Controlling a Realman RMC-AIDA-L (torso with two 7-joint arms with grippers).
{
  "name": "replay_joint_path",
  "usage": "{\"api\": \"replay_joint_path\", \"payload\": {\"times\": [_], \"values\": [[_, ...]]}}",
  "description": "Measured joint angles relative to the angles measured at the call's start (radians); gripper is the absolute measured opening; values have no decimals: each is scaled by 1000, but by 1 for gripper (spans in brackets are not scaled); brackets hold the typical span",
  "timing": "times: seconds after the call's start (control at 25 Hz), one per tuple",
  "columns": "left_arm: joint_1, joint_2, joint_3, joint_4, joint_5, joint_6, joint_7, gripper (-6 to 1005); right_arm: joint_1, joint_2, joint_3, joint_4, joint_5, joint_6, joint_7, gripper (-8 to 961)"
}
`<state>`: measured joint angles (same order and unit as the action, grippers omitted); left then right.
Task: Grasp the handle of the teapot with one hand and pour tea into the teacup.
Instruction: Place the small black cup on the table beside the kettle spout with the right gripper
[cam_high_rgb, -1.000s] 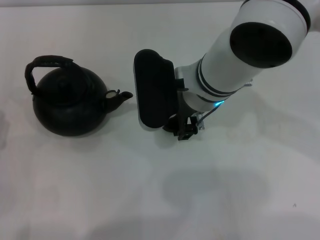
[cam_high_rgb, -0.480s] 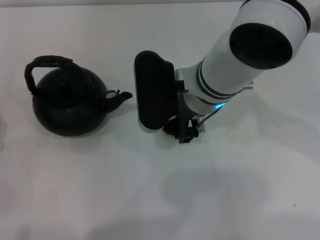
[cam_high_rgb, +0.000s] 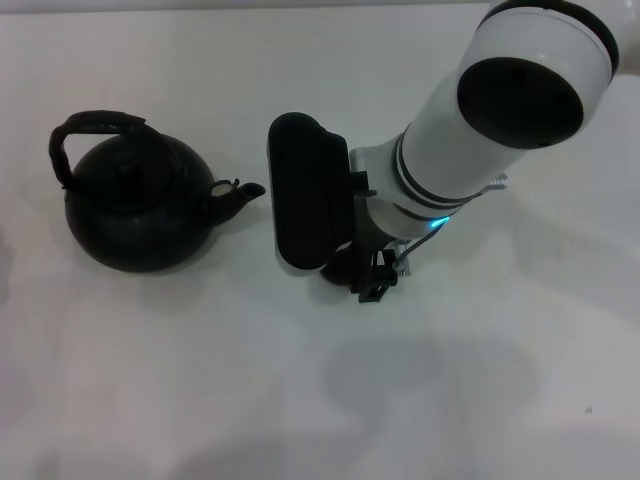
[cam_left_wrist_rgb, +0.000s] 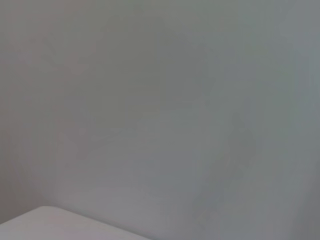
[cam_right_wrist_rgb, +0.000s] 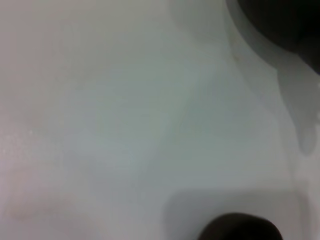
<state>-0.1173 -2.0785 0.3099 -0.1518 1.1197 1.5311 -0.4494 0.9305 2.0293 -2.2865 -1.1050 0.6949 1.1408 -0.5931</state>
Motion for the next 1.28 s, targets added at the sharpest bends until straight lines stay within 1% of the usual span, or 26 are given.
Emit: {"api": "replay_joint_path", "payload": {"times": [0.64, 1.0, 1.12, 1.28], "values": [[16, 2, 0, 2, -2, 19, -1, 744, -3, -1, 12, -52, 7, 11, 0, 875], [23, 2, -1, 2, -4, 32, -2, 745, -29, -1, 17, -94, 8, 20, -2, 872], [26, 2, -1, 2, -6, 36, -2, 746, -57, -2, 42, -145, -3, 18, -10, 870], [28, 2, -2, 3, -8, 41, -1, 746, -129, -3, 93, -220, -53, -2, -41, 869]]}}
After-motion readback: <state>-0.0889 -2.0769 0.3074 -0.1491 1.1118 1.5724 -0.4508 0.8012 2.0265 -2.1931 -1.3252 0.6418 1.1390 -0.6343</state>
